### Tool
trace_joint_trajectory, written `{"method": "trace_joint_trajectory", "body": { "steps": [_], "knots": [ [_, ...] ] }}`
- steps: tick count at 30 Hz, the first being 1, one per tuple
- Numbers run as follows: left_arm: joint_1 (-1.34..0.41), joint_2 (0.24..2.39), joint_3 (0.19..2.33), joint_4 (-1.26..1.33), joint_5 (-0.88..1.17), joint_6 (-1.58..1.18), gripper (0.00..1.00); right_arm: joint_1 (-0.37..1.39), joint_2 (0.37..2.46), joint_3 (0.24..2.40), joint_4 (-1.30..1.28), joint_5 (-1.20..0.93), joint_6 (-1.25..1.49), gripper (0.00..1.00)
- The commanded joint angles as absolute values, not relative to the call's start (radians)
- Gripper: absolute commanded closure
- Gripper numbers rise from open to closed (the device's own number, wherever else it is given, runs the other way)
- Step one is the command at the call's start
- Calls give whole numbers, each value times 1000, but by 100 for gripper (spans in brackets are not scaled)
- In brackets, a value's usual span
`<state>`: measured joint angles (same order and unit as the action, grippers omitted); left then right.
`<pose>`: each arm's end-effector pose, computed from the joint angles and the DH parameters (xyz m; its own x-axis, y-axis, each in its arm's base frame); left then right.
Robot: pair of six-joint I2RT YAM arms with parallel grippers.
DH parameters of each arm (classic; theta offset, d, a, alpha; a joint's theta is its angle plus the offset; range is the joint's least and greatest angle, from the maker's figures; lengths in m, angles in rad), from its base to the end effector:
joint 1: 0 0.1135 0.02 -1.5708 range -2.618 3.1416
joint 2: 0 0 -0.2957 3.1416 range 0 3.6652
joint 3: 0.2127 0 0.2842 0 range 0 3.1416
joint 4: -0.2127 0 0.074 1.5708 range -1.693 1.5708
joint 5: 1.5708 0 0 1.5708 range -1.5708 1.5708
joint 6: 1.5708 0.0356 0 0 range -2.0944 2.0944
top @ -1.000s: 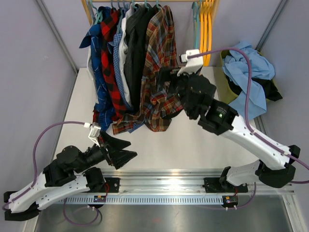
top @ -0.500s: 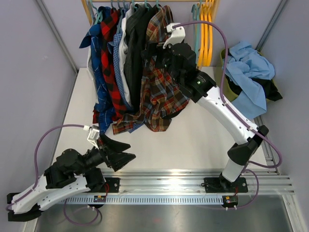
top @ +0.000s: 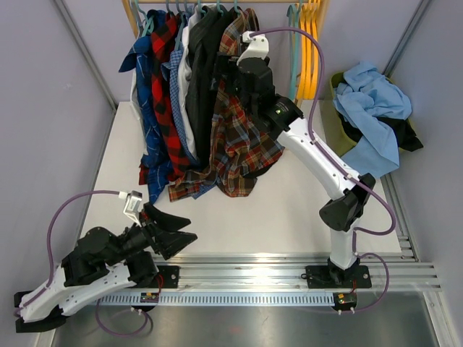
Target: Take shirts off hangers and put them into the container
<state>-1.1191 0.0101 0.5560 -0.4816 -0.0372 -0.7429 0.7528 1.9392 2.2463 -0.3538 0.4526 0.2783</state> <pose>0.0186 -0.0354 0.3190 -0.5765 -0.3602 -0.7334 0.6692 0.3067 -0.6768 0.3602 0.3162 0.5256 -0.1141 0.2317 -0.9661 -0.2753 0.9270 0.2548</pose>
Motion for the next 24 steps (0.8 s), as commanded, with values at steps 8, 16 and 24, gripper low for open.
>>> {"method": "trace_joint_trajectory", "body": {
  "steps": [8,16,24],
  "knots": [
    [-1118,-112,540,-488,-32,-770,1,752,1828,2108,-242,635,264,5],
    [-1118,-92,549,-483,-26,-769,1,749,1914,2286,-373,807,233,15],
    [-1118,-123,552,-508,-37,-778,1,735,1930,2347,-451,764,213,38]
  ]
}}
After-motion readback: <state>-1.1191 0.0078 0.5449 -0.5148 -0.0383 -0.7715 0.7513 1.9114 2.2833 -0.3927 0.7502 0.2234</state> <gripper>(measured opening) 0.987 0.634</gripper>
